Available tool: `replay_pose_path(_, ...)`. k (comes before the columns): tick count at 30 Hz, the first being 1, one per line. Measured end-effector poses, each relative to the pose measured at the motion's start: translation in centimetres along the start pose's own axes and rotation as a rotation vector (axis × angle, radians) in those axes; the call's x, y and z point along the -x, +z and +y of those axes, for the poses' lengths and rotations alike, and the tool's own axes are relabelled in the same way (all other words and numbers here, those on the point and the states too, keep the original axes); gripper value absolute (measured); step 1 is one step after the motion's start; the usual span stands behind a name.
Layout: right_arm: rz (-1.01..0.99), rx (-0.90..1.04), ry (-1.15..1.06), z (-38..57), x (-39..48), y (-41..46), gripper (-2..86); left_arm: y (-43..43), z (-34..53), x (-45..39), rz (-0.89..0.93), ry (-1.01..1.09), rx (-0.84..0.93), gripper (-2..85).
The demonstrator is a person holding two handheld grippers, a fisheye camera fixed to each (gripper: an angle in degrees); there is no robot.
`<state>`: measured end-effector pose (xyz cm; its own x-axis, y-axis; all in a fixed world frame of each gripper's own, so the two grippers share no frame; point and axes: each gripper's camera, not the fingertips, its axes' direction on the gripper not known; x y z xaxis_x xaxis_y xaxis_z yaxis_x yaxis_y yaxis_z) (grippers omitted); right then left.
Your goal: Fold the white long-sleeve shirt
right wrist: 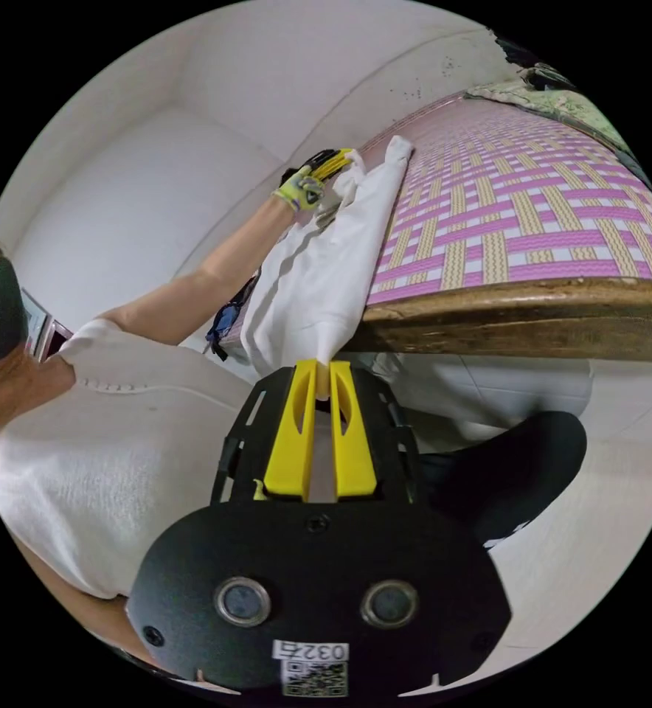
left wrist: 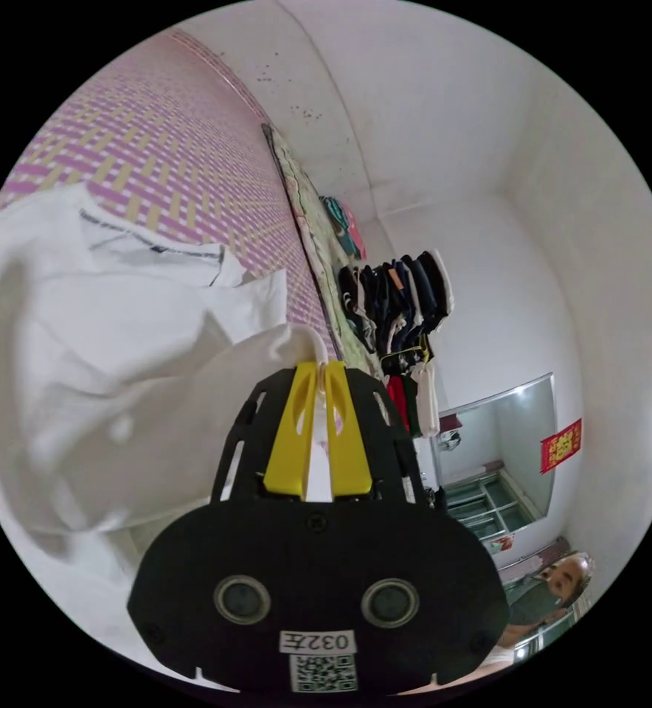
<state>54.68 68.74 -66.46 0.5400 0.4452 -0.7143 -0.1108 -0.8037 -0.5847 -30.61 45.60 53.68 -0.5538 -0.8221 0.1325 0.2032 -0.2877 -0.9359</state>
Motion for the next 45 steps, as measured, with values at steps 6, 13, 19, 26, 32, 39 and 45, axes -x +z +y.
replay_pose_path(6, -0.046, 0.005, -0.012, 0.4, -0.9, -0.2, 3.5, 10.5, -7.4, 0.1, -0.130, -0.019, 0.088, -1.6)
replay_pose_path(13, -0.039, 0.060, -0.033, 0.9, -0.8, -0.3, 3.1, 14.1, -11.1, 2.3, -0.429, -0.006, 0.089, -1.2)
replay_pose_path(19, -0.045, 0.055, -0.014, 1.2, -1.0, -1.0, 2.9, 14.5, -12.2, 1.2, -0.734, 0.099, 0.036, -1.0)
replay_pose_path(26, -0.106, 0.044, 0.028, 2.0, -1.3, -1.6, 5.6, 8.0, -11.2, 4.0, -0.391, 0.081, -0.005, -1.2)
replay_pose_path(32, -0.075, -0.133, 0.012, 4.6, -0.3, -6.9, 6.3, -8.4, -5.7, 3.1, 0.251, 0.132, -0.098, -1.3)
replay_pose_path(39, -0.007, -0.221, -0.100, 3.9, 2.7, -10.6, 5.1, -32.7, 8.2, 2.2, 0.347, 0.155, -0.310, -1.3)
replay_pose_path(45, -0.011, -0.139, -0.231, -1.5, 6.1, -8.2, 4.8, -44.8, 19.2, 5.6, 0.356, 0.131, -0.487, -1.3)
